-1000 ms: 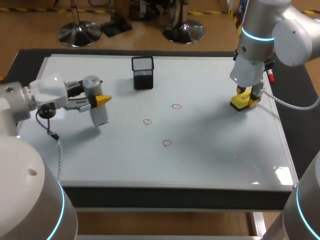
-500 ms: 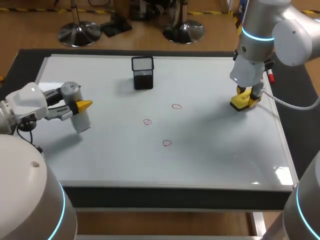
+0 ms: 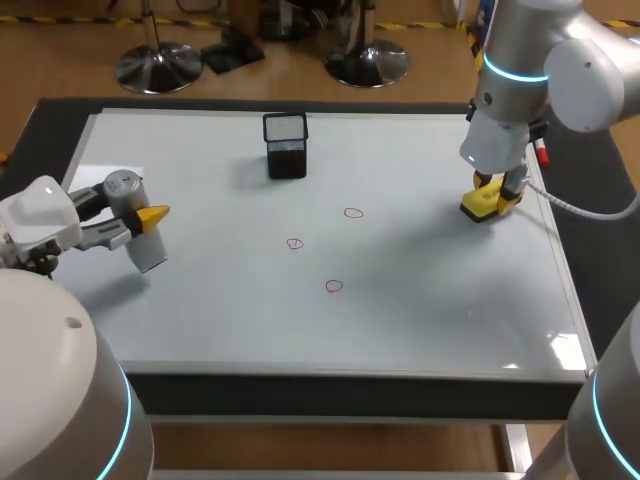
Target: Pick up the inspection probe, press it on each red-marked spot on the whiteboard one by one, put down the probe, pick up the eraser, and wipe off all the red marks.
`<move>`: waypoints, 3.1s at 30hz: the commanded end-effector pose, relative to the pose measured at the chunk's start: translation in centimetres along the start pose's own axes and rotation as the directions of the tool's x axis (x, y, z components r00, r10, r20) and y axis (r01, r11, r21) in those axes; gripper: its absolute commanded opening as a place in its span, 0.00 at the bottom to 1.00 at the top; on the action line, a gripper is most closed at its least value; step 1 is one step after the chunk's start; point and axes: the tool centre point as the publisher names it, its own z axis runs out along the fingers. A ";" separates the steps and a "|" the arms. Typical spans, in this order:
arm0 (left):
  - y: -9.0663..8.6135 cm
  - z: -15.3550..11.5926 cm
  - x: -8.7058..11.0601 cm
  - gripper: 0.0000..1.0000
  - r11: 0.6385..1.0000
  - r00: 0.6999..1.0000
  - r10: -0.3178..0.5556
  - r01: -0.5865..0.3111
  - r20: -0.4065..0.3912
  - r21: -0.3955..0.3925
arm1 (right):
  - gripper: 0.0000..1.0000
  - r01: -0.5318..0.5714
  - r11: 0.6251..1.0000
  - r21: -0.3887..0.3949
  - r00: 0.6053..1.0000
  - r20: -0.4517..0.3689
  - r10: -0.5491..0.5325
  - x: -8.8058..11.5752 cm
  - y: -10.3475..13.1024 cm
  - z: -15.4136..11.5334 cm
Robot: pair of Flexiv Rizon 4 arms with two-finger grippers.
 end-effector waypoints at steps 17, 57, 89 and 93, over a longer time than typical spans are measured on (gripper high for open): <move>-0.1 0.0 0.1 0.00 1.000 1.000 0.002 -0.002 0.010 0.003 | 0.00 0.001 1.000 0.002 1.000 -0.002 -0.001 0.0 -0.1 -0.1; -0.1 0.0 0.1 0.00 1.000 1.000 0.002 -0.002 0.010 0.003 | 0.00 0.743 0.656 0.135 0.664 -0.025 -0.747 -10.1 30.8 0.0; -0.1 0.0 0.1 0.00 1.000 1.000 0.002 -0.002 0.010 0.003 | 0.00 0.808 0.579 0.107 0.584 -0.020 -0.811 -13.9 35.3 3.0; -0.1 0.0 0.1 0.00 1.000 1.000 0.002 -0.002 0.010 0.003 | 0.00 0.807 0.582 0.098 0.586 -0.019 -0.810 -13.7 35.1 3.2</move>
